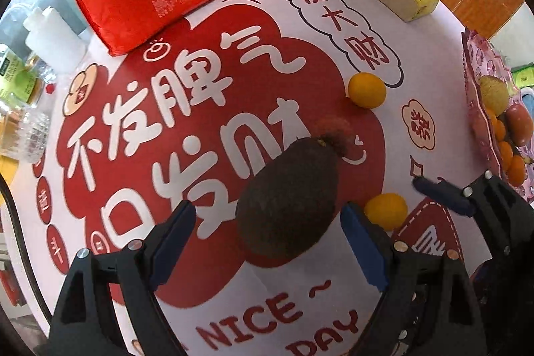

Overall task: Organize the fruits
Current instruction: 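Grasp the dark avocado with the left tool while the right tool grasps a mandarin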

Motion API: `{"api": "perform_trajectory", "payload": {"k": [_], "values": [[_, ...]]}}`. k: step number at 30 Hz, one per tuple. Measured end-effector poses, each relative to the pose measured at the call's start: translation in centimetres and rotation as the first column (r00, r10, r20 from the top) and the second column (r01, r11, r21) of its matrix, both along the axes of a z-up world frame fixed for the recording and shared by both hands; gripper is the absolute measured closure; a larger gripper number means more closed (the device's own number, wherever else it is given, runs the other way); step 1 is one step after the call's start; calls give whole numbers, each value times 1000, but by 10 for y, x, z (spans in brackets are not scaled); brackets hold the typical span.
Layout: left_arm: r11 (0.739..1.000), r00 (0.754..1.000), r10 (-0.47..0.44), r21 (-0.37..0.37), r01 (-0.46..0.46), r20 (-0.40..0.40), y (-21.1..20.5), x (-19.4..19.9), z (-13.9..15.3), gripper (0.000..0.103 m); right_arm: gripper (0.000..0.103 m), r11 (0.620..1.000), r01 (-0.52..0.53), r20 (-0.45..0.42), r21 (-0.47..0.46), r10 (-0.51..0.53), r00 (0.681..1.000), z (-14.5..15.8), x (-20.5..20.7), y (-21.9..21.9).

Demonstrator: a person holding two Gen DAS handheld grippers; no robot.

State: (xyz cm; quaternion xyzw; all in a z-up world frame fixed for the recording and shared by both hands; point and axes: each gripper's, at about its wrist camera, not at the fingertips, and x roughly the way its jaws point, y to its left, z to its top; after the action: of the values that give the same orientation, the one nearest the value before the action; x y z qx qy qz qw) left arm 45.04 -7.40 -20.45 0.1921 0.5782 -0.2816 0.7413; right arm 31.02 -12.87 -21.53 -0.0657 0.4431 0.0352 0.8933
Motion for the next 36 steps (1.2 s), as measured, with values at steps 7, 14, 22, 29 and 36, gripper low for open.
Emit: {"api": "perform_trajectory", "payload": {"k": [7, 14, 22, 29, 36], "values": [[1000, 1000, -3, -20, 3, -12, -6, 6, -15, 16, 54, 1000, -13, 0, -8, 13, 1000, -10, 3, 2], [999, 1000, -8, -34, 8, -22, -15, 7, -23, 29, 60, 1000, -24, 0, -10, 24, 1000, -15, 6, 3], [998, 1000, -18, -65, 17, -25, -18, 6, -25, 42, 69, 1000, -19, -21, -2, 19, 1000, -13, 8, -1], [995, 1000, 17, -98, -18, -12, -7, 0, -23, 42, 69, 999, -3, -54, 32, 5, 999, -10, 5, 0], [986, 994, 97, -132, -103, -51, 13, -15, -21, 43, 70, 994, 48, -79, 95, -40, 996, 0, -9, -9]]}}
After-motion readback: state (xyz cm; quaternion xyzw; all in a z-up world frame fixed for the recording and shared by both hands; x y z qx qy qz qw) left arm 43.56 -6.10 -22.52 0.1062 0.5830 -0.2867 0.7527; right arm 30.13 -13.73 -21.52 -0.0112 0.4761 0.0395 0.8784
